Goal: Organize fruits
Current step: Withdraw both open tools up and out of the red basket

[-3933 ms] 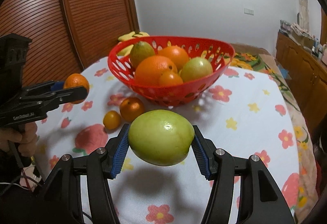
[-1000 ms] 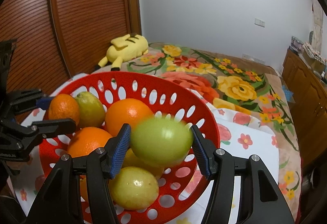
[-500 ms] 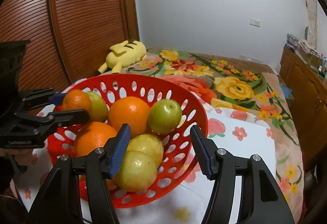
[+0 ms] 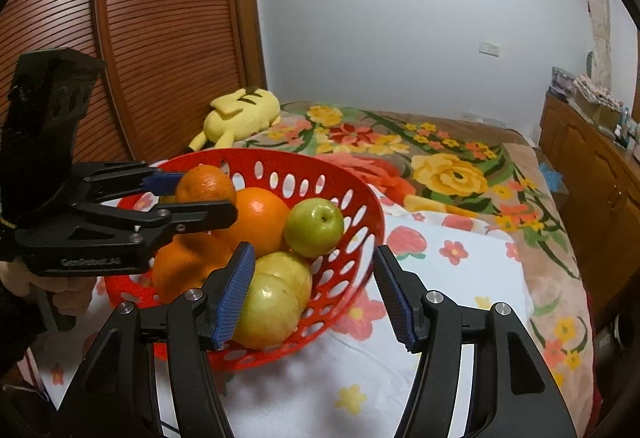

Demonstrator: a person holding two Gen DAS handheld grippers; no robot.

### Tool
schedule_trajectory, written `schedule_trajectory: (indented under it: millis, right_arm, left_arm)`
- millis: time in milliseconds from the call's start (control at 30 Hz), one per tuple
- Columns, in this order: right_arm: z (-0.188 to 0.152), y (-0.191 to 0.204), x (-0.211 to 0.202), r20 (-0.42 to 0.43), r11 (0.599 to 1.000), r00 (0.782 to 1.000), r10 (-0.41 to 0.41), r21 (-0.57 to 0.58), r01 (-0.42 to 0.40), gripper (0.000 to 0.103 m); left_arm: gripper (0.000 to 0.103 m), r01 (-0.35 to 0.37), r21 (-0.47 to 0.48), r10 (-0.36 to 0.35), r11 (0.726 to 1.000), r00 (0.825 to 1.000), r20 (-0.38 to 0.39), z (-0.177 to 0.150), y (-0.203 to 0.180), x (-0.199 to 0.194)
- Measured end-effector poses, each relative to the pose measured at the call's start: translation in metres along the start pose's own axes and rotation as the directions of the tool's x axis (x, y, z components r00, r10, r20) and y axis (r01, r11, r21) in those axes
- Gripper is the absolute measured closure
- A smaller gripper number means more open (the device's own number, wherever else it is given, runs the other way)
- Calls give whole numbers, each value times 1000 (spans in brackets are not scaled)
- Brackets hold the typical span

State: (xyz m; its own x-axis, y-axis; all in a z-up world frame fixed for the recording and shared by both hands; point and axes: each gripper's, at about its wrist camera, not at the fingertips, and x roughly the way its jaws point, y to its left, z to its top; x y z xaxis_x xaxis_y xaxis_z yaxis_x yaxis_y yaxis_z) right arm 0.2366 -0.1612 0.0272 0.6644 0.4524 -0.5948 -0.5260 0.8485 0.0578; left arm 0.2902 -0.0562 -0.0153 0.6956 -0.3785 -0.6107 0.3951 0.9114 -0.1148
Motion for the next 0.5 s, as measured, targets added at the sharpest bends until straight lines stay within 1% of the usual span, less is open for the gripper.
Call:
schedule_trajectory:
  millis: [100, 167, 367, 500]
  right_arm:
    - [-2, -3, -4, 3, 1000, 1000, -7, 11, 7, 40]
    - [-3, -4, -6, 4, 1000, 1000, -11, 16, 11, 39]
    - [-9, -1, -11, 1, 1000, 1000, -14, 27, 14, 39]
    - [-14, 7, -18, 7, 999, 1000, -17, 34, 17, 37]
  left_arm:
    - [57, 0, 0, 0, 1000, 1000, -12, 0, -2, 3]
    - [50, 0, 0, 0, 1000, 1000, -9, 1, -3, 3]
    - [47, -14, -4, 14, 1000, 1000, 3, 0, -3, -5]
    - [45, -13, -3, 13, 1000, 1000, 18, -5, -4, -21]
